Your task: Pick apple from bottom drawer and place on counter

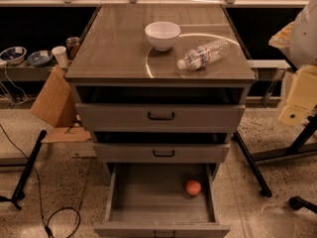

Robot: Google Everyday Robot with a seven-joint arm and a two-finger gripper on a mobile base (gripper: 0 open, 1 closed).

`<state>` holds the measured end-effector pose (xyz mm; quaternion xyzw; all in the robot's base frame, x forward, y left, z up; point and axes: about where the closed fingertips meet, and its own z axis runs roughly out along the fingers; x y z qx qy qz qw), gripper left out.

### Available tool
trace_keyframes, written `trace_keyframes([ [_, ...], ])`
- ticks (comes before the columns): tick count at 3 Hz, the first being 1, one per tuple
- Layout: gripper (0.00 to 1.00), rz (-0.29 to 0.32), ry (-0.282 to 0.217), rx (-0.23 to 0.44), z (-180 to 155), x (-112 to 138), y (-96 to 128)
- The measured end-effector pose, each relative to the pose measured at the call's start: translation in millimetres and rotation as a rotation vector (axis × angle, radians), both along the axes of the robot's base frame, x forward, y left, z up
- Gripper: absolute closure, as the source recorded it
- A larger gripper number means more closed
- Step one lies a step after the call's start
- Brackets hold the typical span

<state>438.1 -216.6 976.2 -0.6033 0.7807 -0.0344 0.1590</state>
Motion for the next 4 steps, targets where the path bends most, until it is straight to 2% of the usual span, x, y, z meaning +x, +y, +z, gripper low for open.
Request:
trace_keyframes([
  [1,0.0,0.0,0.0,0.0,0.0,0.0,0.0],
  [2,0.0,0.074,-0.002,-0.019,-10.7,-2.8,7.3],
  [3,0.0,0.298,0.002,-0.11,-50.7,-12.5,32.9],
  [4,0.0,0.536,0.047,-0.196,-107.7,-21.4,58.0],
])
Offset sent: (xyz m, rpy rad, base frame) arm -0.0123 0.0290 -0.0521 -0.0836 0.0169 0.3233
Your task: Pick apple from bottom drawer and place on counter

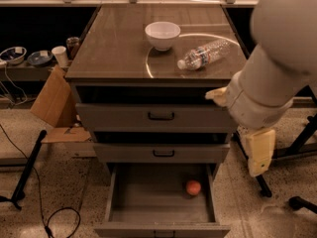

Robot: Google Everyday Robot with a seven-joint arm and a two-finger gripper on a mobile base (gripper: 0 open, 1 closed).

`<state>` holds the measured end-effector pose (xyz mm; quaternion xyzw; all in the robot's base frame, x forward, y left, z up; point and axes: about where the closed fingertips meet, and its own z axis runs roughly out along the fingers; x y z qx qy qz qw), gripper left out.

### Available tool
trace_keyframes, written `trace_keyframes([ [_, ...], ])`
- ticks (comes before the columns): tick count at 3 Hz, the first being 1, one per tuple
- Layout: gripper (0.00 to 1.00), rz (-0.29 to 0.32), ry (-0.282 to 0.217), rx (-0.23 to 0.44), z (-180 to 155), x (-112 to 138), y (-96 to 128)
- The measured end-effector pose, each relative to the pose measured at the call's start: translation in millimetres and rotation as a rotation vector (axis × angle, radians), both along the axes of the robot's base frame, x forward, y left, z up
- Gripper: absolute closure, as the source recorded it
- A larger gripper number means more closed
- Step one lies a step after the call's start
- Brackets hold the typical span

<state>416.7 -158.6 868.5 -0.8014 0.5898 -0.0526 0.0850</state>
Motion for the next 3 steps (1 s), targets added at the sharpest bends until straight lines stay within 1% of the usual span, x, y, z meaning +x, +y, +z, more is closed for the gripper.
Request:
trace_keyframes([
  [1,0.0,0.238,0.073,-0.129,-64.8,-10.6,21.3],
  [2,0.0,0.434,0.191,-0.266,-127.3,-17.0,29.7],
  [3,0.0,0.58,0.318,-0.377,-177.6,-16.7,32.1],
])
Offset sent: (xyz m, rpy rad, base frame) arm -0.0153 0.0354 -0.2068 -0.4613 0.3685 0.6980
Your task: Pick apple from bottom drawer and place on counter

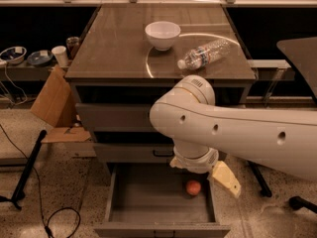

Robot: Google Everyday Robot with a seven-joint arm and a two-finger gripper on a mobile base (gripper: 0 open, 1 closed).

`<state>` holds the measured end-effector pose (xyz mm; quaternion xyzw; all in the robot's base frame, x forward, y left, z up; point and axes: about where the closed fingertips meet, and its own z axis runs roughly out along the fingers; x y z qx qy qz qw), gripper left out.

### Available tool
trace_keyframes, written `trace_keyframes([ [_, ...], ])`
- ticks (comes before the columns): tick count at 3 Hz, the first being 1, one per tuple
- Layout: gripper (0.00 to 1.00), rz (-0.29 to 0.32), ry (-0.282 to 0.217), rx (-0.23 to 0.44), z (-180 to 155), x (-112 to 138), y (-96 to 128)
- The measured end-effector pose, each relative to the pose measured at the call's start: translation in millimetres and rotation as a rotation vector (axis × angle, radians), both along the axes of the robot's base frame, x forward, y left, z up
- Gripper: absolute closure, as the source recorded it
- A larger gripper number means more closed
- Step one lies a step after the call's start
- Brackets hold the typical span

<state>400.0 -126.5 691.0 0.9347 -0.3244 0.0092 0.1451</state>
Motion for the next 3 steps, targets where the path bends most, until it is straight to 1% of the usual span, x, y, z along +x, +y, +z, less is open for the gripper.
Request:
trace_keyframes([
  [1,0.0,0.0,0.0,0.0,0.0,0.0,0.0],
  [2,0.0,0.026,-0.004,-0.03,-7.6,-2.1,5.8],
  [3,0.0,0.119,0.004,-0.024,-33.8,-3.0,15.2],
])
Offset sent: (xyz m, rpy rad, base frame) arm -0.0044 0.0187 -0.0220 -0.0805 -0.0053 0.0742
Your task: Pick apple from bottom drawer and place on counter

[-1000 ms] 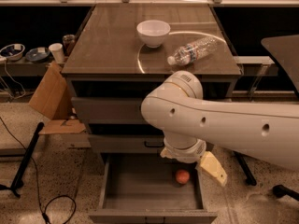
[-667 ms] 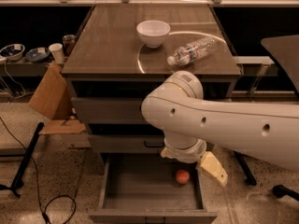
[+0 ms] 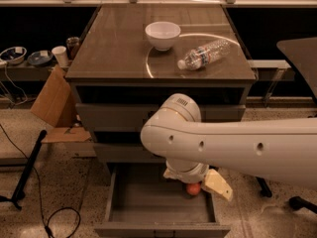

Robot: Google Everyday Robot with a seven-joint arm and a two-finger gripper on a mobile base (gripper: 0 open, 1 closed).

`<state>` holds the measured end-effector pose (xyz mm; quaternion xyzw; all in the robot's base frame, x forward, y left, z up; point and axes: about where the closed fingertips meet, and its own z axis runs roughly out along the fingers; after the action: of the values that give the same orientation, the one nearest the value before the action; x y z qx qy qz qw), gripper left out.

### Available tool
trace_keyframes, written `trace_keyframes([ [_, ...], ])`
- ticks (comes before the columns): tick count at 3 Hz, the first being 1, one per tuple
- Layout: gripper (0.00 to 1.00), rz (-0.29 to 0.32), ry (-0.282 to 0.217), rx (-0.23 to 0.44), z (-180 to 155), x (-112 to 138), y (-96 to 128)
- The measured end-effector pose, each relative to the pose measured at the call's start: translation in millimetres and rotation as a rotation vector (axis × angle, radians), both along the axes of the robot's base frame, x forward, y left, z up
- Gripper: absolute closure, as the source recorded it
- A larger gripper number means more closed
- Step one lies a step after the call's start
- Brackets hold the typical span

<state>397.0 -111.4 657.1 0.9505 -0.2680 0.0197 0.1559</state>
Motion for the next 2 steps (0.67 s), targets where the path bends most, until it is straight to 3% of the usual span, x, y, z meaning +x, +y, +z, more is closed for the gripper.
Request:
trace_keyframes([
  [2,0.0,0.166,0.05,-0.003,-97.3,21.2,24.8],
])
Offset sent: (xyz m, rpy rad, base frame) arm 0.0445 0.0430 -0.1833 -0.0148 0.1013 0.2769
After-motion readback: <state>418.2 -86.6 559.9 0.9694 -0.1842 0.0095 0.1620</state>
